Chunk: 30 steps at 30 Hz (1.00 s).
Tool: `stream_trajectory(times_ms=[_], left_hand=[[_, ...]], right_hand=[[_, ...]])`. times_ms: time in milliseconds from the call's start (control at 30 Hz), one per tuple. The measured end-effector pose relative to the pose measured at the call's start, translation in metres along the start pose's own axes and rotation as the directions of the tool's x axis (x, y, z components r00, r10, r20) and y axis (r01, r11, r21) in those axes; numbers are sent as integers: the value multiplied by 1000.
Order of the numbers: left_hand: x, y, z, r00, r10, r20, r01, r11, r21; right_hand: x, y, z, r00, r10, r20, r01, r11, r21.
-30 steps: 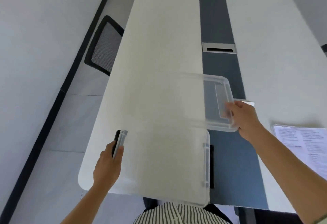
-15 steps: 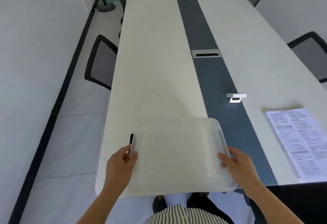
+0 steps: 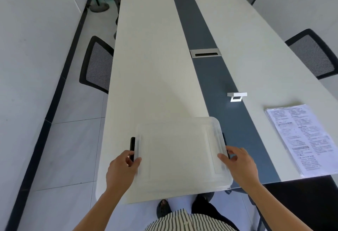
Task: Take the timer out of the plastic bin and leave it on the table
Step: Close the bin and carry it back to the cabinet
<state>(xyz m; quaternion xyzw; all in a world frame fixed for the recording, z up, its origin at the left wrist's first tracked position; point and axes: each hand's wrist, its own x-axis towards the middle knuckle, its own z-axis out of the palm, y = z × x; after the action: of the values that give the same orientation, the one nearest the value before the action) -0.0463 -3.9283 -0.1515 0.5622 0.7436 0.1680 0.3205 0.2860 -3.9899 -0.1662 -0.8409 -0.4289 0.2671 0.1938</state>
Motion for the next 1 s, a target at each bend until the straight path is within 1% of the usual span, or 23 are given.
stream_trajectory(times_ms=[67,133,167,233,267,300,333,400,433,500,567,667,767,833,933,1000], left_hand=[[4,0,1,1000,-19,17,20,1000,-12],[7,-2,3,998,-45,39,47,997,-55],[8,-4,3,996,-62,60,68,993,-93],[12,-7,2,978,-140,154,172,960,-223],[13,-7,1,956,-188,223,250,922,-296],[15,-8,-1,929,-228,290,325,879,-350],[16,-8,-3,905,-256,339,382,842,-381],[20,-9,-5,883,-279,377,425,816,-392],[23,-9,-5,886,-279,372,419,825,-380],[26,-7,-4,902,-261,345,381,857,-348],[29,-3,-1,922,-230,311,334,879,-340],[30,4,7,943,-212,255,296,885,-358],[33,6,11,953,-214,215,280,894,-351],[33,7,12,953,-216,211,276,904,-325],[31,8,14,960,-211,185,259,921,-291],[29,11,15,965,-208,161,247,928,-278]], right_hand=[[3,0,1,999,25,26,-26,999,33],[9,2,1,992,89,89,-98,989,114],[13,2,-2,978,148,149,-176,965,196],[20,1,-8,913,266,310,-373,852,367],[23,0,-11,878,293,378,-441,802,404],[25,-1,-13,864,299,404,-462,790,403],[27,-2,-13,876,288,388,-436,817,379],[27,-6,-8,929,228,292,-308,912,270],[25,-9,-5,951,187,248,-238,952,194],[18,-13,2,973,125,193,-141,988,67],[8,-15,9,984,88,153,-94,995,35],[-6,-15,23,997,16,79,-14,999,-31],[-13,-15,29,1000,-16,9,17,994,-110],[-14,-17,29,999,-34,-21,31,986,-162],[-17,-21,29,995,-94,-41,78,956,-284],[-18,-23,29,992,-114,-49,92,940,-327]])
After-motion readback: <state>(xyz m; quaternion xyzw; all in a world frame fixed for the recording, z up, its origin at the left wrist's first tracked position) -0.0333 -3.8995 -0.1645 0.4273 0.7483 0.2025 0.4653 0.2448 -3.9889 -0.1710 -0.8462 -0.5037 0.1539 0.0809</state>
